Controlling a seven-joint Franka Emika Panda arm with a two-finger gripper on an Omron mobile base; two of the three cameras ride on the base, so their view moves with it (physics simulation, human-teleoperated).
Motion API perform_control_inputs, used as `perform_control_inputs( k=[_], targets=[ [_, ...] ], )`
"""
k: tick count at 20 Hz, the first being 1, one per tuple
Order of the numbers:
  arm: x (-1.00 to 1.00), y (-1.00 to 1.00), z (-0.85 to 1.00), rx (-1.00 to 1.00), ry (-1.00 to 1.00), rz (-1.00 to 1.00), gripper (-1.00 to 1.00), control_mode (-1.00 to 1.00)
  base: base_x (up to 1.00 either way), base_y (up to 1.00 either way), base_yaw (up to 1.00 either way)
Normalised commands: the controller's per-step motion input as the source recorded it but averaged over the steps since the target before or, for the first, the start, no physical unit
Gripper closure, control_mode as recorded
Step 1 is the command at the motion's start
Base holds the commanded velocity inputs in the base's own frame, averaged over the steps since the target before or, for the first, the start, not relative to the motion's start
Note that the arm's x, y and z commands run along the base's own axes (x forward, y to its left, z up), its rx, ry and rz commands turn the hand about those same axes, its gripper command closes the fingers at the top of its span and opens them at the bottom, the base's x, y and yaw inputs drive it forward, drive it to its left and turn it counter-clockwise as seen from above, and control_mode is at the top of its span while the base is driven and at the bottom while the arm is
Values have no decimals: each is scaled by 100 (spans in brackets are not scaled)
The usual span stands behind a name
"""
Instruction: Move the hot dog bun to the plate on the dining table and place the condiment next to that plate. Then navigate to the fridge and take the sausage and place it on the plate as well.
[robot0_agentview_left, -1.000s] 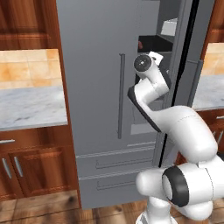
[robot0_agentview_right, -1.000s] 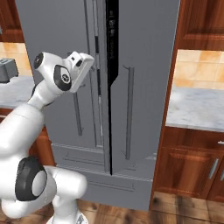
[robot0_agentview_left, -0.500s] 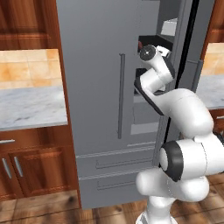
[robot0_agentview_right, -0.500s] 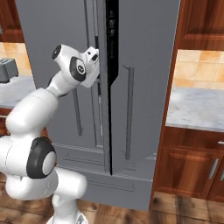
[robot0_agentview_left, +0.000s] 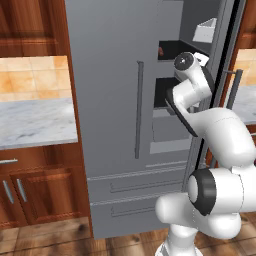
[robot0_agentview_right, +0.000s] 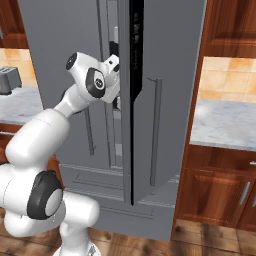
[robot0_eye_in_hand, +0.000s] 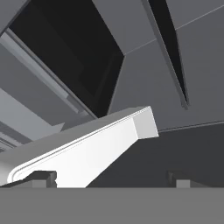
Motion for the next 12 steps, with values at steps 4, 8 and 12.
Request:
perform_control_inputs(
  k=[4,8,12],
  targets=[
    [-22,-96,2,1,0,-1,-100,-100,0,0,0],
    [-14,-100,15,5,0,-2,-100,-100,0,0,0],
    [-1,-100,29,9,6,-5,-100,-100,0,0,0]
  ],
)
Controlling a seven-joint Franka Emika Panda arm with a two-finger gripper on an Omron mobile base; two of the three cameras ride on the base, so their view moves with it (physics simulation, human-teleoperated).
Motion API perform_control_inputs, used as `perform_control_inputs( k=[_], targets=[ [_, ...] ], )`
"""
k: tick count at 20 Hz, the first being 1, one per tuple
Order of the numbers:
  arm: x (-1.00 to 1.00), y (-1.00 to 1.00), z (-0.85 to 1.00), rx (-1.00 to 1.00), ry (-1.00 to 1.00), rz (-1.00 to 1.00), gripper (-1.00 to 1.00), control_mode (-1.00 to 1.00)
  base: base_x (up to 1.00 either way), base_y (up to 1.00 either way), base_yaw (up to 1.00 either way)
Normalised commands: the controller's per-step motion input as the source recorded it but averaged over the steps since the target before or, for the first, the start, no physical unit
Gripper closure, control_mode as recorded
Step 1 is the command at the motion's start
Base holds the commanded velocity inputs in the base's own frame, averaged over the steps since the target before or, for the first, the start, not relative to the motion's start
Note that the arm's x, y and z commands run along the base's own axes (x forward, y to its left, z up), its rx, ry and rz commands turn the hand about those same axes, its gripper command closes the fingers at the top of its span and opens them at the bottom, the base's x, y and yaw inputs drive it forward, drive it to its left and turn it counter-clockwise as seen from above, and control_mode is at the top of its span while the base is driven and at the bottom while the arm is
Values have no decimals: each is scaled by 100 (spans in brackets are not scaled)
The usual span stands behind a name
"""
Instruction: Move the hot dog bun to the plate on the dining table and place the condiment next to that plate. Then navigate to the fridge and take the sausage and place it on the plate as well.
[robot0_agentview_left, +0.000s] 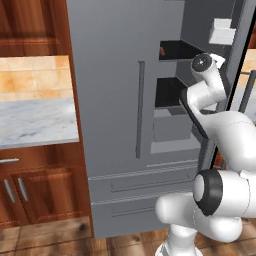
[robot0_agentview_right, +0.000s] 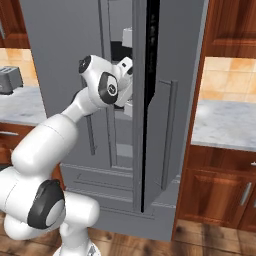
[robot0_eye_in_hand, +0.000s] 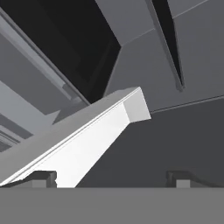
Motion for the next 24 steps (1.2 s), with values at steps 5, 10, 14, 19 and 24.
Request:
perform_control_inputs(
  k=[5,10,14,19,24],
  targets=[
    [0,-99,27,9,0,-1,-100,-100,0,0,0],
    [-1,-88,30,8,-1,-5,-100,-100,0,0,0],
    [-1,-85,38,5,0,-7,-100,-100,0,0,0],
    [0,-95,38,5,0,-5,-100,-100,0,0,0],
    [-1,-85,8,10,-1,-5,-100,-100,0,0,0]
  ],
)
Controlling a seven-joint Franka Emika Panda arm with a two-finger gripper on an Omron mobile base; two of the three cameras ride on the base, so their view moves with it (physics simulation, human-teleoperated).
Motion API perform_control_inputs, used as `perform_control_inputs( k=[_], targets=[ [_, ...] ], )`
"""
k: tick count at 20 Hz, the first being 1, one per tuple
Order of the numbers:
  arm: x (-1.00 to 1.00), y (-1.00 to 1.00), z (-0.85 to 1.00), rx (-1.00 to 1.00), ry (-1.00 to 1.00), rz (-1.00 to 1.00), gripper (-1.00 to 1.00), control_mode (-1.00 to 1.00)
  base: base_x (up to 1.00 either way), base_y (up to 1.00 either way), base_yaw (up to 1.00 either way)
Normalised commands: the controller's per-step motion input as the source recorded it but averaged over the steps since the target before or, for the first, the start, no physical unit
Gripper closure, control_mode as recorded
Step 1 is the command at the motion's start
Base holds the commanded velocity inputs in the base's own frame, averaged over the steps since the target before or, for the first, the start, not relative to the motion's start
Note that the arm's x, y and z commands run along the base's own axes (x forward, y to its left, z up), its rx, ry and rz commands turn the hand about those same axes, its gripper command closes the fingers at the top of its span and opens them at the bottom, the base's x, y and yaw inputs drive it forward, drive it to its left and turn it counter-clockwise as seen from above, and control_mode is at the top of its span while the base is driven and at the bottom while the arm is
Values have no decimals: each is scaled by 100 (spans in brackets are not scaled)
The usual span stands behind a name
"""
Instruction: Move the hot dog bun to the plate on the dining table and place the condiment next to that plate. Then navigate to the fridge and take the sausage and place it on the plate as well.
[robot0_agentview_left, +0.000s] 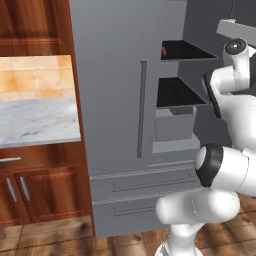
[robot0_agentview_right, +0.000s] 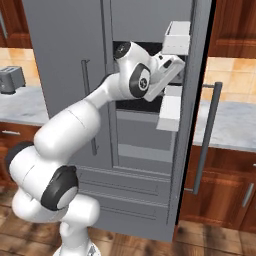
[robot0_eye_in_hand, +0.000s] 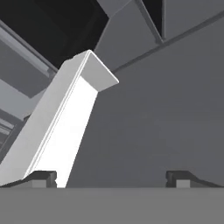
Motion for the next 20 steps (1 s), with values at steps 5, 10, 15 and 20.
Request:
perform_control_inputs(
  k=[5,10,15,20],
  targets=[
    [-18,-41,0,7,-10,-3,-100,-100,0,0,0],
    [-47,49,0,0,-23,1,-100,-100,0,0,0],
    [-17,90,1,6,-11,0,-100,-100,0,0,0],
    [-21,82,0,22,0,0,-100,-100,0,0,0]
  ],
)
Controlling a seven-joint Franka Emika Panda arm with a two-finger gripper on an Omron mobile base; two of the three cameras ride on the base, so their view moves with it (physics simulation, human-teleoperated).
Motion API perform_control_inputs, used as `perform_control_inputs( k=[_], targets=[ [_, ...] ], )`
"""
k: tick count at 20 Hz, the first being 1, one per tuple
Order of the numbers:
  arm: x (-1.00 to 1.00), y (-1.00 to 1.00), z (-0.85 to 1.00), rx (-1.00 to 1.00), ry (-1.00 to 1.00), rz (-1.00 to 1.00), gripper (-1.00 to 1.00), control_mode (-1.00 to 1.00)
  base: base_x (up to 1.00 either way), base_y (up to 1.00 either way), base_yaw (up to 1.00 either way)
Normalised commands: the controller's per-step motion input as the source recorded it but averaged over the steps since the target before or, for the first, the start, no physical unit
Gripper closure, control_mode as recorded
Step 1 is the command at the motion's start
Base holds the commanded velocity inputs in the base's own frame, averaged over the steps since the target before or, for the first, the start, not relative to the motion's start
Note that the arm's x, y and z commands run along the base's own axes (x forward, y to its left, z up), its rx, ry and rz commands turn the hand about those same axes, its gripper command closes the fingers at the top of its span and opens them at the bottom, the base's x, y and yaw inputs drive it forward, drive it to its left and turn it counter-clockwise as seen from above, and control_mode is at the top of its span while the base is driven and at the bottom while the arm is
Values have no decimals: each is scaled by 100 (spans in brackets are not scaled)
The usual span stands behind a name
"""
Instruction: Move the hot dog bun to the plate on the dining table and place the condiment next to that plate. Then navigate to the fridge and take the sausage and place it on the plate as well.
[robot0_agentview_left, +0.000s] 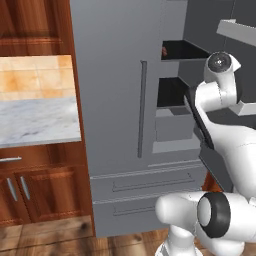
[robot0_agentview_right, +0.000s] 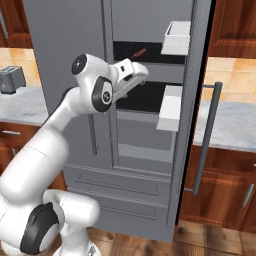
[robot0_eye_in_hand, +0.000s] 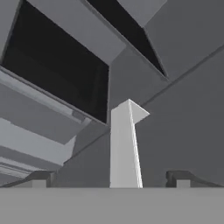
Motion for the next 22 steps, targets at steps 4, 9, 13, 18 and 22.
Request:
perform_control_inputs(
  k=[4,9,13,18,22],
  targets=[
    [-30,80,0,33,-1,0,-100,-100,0,0,0],
    [-33,85,0,33,0,0,-100,-100,0,0,0],
    [-39,86,0,30,0,-1,-100,-100,0,0,0],
    [-40,79,0,25,-2,-1,-100,-100,0,0,0],
    [-20,69,0,18,-9,-3,-100,-100,0,0,0]
  ],
)
